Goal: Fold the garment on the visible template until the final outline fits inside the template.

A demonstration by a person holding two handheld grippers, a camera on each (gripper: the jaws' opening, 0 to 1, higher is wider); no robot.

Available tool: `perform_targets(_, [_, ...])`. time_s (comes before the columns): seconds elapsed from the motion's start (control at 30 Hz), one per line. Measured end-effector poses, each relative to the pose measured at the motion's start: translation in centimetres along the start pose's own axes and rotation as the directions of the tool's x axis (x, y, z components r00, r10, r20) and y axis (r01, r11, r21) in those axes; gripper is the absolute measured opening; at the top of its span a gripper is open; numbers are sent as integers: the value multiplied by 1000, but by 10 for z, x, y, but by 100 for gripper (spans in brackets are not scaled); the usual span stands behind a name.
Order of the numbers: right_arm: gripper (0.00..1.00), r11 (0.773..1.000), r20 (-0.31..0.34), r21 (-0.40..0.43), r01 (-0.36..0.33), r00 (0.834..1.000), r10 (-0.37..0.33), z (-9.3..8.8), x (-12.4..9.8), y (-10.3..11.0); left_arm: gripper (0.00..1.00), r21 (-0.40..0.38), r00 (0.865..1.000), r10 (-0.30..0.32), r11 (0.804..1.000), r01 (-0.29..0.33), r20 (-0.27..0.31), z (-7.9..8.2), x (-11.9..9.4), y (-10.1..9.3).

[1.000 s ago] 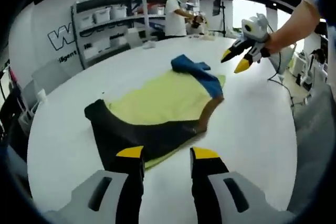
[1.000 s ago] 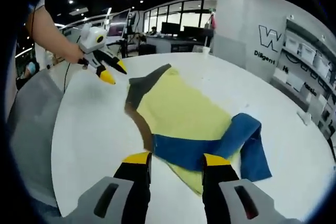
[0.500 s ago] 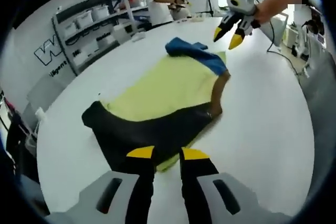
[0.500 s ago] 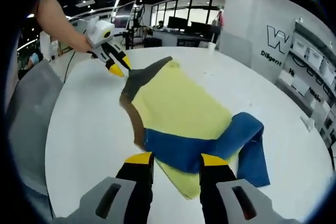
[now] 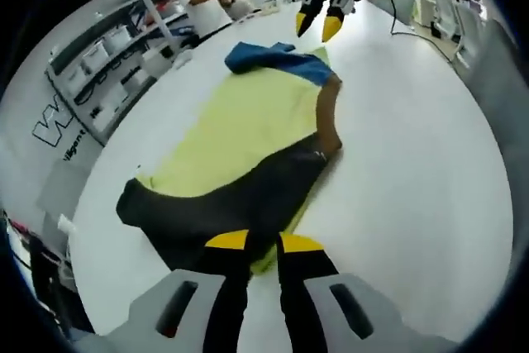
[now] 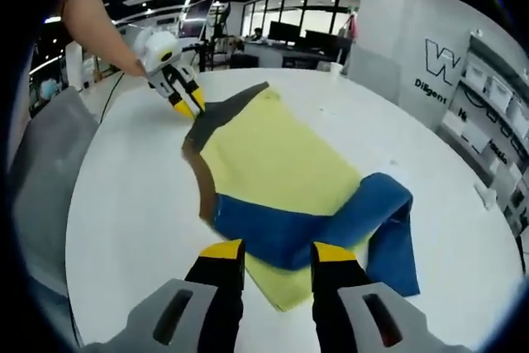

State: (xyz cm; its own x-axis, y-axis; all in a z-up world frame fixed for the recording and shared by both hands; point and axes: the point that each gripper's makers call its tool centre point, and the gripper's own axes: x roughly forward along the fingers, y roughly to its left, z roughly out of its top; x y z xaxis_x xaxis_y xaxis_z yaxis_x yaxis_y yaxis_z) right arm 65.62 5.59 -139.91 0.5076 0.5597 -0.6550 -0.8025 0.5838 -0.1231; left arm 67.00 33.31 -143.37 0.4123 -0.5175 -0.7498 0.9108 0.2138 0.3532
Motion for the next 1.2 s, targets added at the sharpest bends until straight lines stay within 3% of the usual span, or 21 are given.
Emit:
perform_targets(0.43, [26, 1000, -15, 1, -6, 1000, 6, -7, 2, -1, 9, 115, 1000, -18, 993, 21, -24, 1, 7, -2])
perform_targets(0.63, [25, 1000, -20, -9, -9, 1000, 8, -8, 2, -3, 1, 123, 1000, -15, 992, 17, -18, 3, 7, 0])
perform_targets(0.8, [24, 1000, -27, -22, -12, 1000, 12, -10, 3, -6, 0, 119, 1000, -11, 993, 12, -9, 6, 5, 2])
perform_targets(0.97, [23, 996, -36, -80, -25, 999, 23, -9, 4, -7, 0, 118, 1000, -13, 993, 13, -8, 7, 5, 2])
perform_targets(1.13, [20, 970, -77, -233, -67, 996, 50, -9, 9, -1, 0, 111, 1000, -11, 994, 11, -4, 7, 4, 3])
perform_targets(1.2, [19, 968, -83, -237, -81, 995, 63, -11, 12, 2, 0, 101, 1000, -6, 995, 6, 3, 8, 2, 5])
